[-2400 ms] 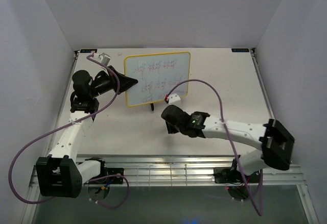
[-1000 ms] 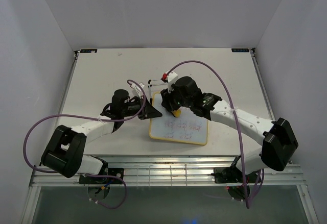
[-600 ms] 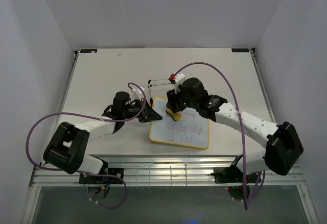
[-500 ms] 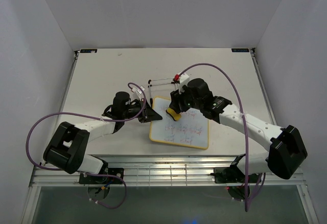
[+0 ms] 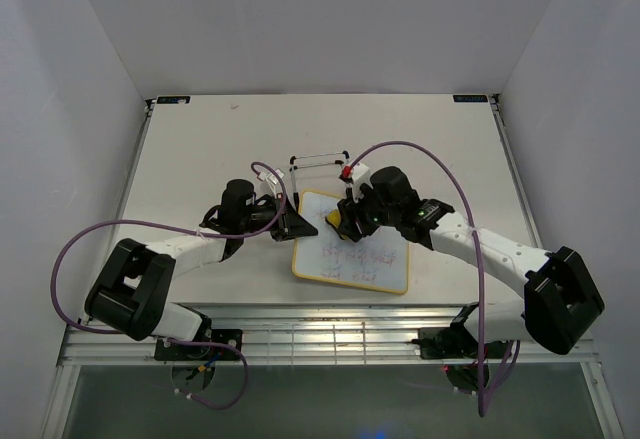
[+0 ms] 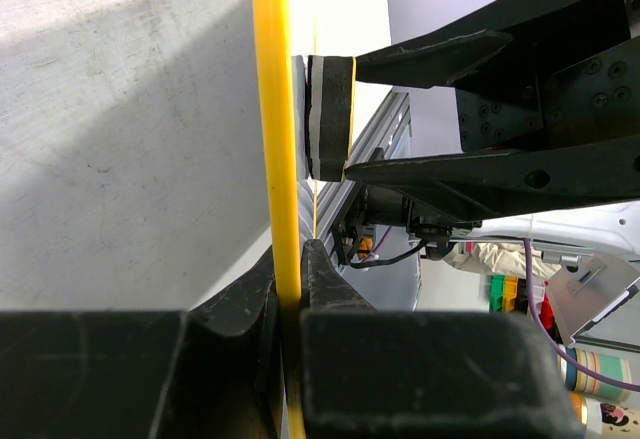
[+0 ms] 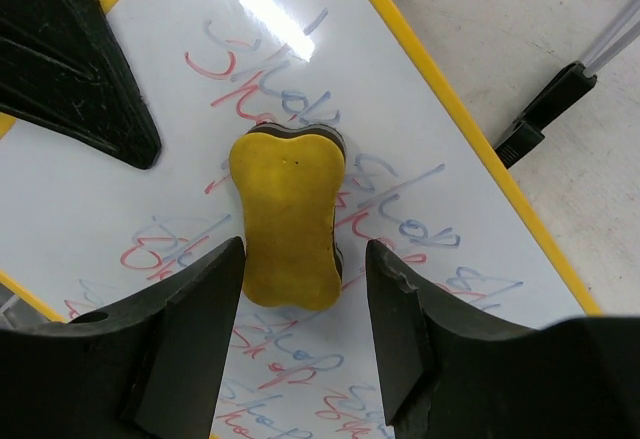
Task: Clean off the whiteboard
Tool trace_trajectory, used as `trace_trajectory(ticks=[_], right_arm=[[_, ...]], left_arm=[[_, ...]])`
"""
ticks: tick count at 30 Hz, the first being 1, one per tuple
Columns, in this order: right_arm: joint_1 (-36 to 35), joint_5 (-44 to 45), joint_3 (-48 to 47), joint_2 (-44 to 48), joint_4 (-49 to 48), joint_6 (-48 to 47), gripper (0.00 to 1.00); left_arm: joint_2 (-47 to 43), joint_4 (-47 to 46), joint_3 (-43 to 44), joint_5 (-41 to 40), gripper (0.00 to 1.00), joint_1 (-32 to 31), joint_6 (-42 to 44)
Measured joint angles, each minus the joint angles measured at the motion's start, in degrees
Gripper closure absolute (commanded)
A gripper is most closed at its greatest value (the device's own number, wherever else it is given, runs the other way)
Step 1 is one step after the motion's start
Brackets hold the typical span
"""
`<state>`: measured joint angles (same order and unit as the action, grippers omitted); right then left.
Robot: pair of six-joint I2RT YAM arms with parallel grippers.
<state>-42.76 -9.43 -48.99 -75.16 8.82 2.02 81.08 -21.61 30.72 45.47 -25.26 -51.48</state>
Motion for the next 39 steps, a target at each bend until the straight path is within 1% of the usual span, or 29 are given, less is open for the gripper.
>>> trace_trajectory(ticks=[7,16,18,20,21,23,25,29,33,39], right_arm=[[0.0,-2.75,-0.15,-0.52,-0.17,-0.28,0.43],[0.0,-2.91,-0.15,-1.55,-2.47,0.37,0.51],[0.0,-2.71,-0.17,-2.34,-2.6,0.46,0.55],[0.0,-2.71,-0.37,-2.95,-2.6,0.52,0.55],[0.0,-2.71,-0.55,-3.15,-2.58,0.48,0.62],[0.0,-2.71,-0.9,-3.34,-2.58,0.28,0.69],[0.0,-2.73,-1.09,-3.39,-2.6,0.42,0.73],[-0.15,-2.86,-1.79,-3.89,-2.49,0.59,0.76],[-1.55,-2.62,-5.95,-6.4,-1.95,0.61,0.78],[-3.74,-2.56,-15.39,-12.79,-1.73,0.59,0.8]], left_arm=[[0.0,0.17,0.09,0.0,1.0,0.0,0.04],[0.0,0.2,0.13,0.0,1.0,0.0,0.07],[0.02,0.22,0.2,0.04,1.0,0.0,0.11],[0.02,0.42,0.22,0.02,1.0,0.0,0.07],[0.04,0.55,0.22,0.02,1.0,0.02,0.02],[0.04,0.57,0.22,0.02,1.0,0.02,-0.02],[0.04,0.52,0.22,0.04,1.0,0.0,0.02],[0.04,0.57,0.26,0.09,1.0,0.0,0.09],[0.04,0.55,0.42,0.33,1.0,0.0,0.52],[-0.02,0.55,0.42,0.5,1.0,0.0,1.01]])
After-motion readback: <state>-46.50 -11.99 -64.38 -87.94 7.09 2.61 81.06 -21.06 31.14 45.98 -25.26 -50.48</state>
